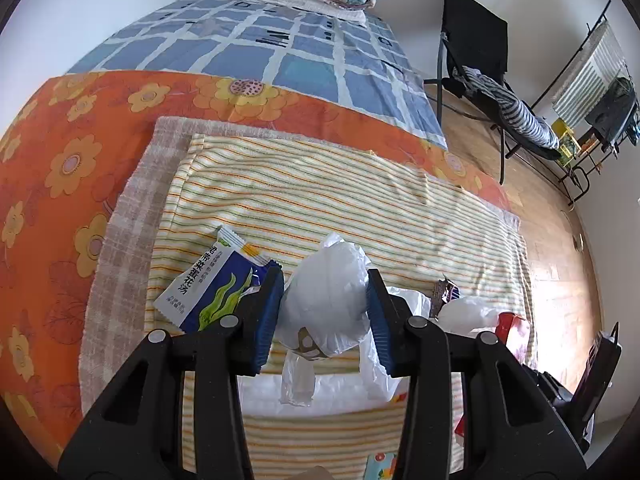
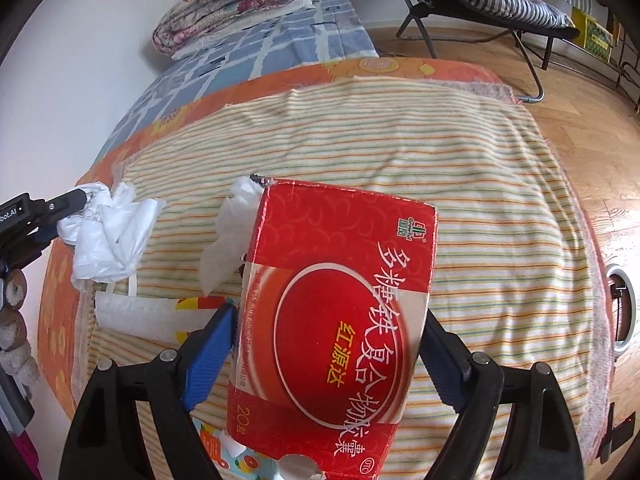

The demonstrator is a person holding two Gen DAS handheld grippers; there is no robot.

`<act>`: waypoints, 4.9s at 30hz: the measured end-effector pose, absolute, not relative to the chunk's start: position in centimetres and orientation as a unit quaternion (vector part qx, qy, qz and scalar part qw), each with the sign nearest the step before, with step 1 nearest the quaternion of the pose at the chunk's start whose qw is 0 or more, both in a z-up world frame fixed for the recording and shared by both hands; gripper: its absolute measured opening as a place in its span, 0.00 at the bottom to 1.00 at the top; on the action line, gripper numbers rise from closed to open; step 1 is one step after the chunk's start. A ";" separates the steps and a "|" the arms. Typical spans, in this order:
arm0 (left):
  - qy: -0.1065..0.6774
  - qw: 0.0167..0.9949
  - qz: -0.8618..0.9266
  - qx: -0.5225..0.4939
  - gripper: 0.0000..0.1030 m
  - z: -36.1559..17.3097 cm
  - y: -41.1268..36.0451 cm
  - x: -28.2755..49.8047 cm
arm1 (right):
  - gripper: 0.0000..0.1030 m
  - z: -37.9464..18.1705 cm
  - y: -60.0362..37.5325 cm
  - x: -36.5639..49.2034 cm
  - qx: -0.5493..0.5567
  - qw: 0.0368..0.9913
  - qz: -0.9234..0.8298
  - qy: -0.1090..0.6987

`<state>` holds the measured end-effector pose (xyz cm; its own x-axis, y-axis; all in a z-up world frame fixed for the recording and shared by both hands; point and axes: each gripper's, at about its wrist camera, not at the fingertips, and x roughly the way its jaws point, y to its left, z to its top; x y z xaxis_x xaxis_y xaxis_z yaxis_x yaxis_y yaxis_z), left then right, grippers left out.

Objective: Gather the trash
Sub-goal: 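Lift the bag and tissue box and carry both over the blue basket, then open both tools to drop the bag and tissue box into the basket, then move both tools back over the remaining trash on the bed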

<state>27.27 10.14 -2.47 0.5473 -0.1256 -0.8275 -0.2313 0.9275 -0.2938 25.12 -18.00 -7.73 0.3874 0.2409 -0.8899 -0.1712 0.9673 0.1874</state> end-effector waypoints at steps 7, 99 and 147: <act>0.466 0.870 0.015 -0.160 0.41 -0.3 8.4 24.9 | 0.86 -5.3 -18.8 23.2 0.024 0.841 0.131 0.525; 0.626 0.776 -0.056 -0.052 0.55 -13.2 -1.0 -10.9 | 0.89 -12.8 -15.7 -10.3 -0.088 0.734 0.269 0.618; 0.544 0.832 -0.102 0.041 0.65 -3.8 -0.5 18.6 | 0.89 -5.7 -16.9 7.0 -0.107 0.800 0.278 0.520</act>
